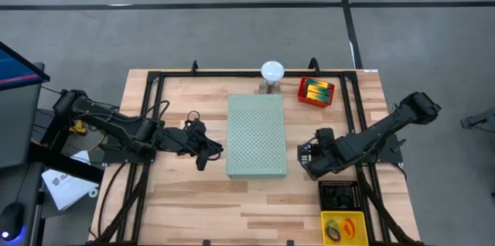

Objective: Pick & Place Office Desk Supplies
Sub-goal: Put the blue spring keychain into the yellow bin

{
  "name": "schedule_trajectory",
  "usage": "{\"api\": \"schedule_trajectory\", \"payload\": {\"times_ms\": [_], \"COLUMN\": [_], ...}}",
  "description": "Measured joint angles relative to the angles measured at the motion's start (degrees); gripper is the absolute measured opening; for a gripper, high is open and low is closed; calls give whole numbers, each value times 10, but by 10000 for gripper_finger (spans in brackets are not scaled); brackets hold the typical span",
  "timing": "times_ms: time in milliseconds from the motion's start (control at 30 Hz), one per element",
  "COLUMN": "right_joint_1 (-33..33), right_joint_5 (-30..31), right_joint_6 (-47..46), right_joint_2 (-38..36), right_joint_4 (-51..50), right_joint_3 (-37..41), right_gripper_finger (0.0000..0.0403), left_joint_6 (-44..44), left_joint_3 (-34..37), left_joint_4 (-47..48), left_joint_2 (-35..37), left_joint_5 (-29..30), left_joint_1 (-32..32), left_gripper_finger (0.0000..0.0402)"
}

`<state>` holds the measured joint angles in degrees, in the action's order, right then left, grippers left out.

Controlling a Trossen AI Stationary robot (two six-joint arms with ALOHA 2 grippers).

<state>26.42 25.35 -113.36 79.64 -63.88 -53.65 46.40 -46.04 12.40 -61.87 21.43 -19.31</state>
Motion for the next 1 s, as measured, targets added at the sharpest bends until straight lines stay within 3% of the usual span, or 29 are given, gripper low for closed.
{"api": "schedule_trajectory", "payload": {"times_ms": [200, 500, 767, 1000], "right_joint_1": [72, 198, 316, 347], "right_joint_5": [-3, -89, -193, -259], "right_joint_6": [-33, -40, -144, -148], "right_joint_2": [-1, 6, 71, 135], "right_joint_4": [-57, 4, 33, 28], "right_joint_3": [-75, -127, -168, -236], "right_gripper_finger": [0, 0, 0, 0], "left_joint_6": [-10, -15, -27, -30], "left_joint_3": [0, 0, 0, 0], "left_joint_4": [0, 0, 0, 0], "left_joint_2": [0, 0, 0, 0], "left_joint_5": [-4, -5, -6, -6], "left_joint_1": [0, 0, -14, -25], "left_gripper_finger": [76, 76, 76, 76]}}
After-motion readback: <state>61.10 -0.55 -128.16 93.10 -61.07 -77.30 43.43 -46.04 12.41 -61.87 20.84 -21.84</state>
